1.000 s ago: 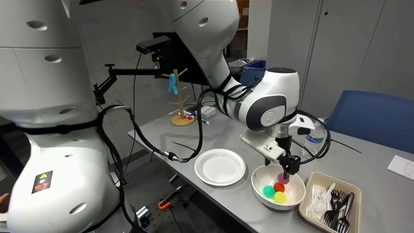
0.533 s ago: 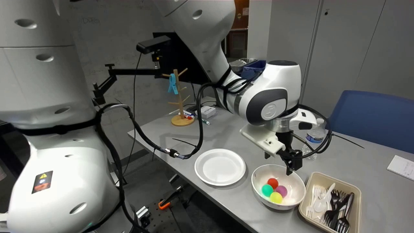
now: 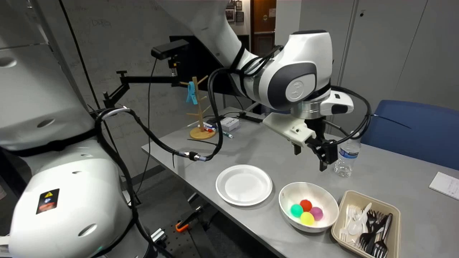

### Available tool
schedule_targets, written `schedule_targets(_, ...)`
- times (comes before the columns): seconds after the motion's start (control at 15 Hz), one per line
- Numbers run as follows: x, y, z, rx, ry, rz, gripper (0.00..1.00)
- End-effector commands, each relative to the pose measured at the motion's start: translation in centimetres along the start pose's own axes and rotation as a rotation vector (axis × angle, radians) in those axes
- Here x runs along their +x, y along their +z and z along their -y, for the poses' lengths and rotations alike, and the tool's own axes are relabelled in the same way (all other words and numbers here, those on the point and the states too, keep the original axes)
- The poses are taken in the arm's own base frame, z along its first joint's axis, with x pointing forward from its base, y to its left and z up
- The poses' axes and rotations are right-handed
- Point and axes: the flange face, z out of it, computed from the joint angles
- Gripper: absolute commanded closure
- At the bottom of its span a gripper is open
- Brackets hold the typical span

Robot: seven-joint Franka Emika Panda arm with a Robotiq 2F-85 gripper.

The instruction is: Remove the balls from the white plate and place them inside the white bowl

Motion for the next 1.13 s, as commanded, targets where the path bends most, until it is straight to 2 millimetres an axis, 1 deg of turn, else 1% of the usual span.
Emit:
schedule_targets(0.0,-1.3,-2.9,0.8,0.011,0.018,-0.020,0.00)
schedule_targets(0.27,-2.0,-4.6,0.8,0.020,0.037,-0.029,0.00)
schedule_targets(0.33,-0.9,-3.3,0.4,0.006,0.014,-0.032,0.00)
schedule_targets(0.53,-1.4,-3.9,0.4,0.008,0.019,-0.037,0.00)
schedule_targets(1.07,-1.4,-3.9,0.4,0.010,0.021,-0.037,0.00)
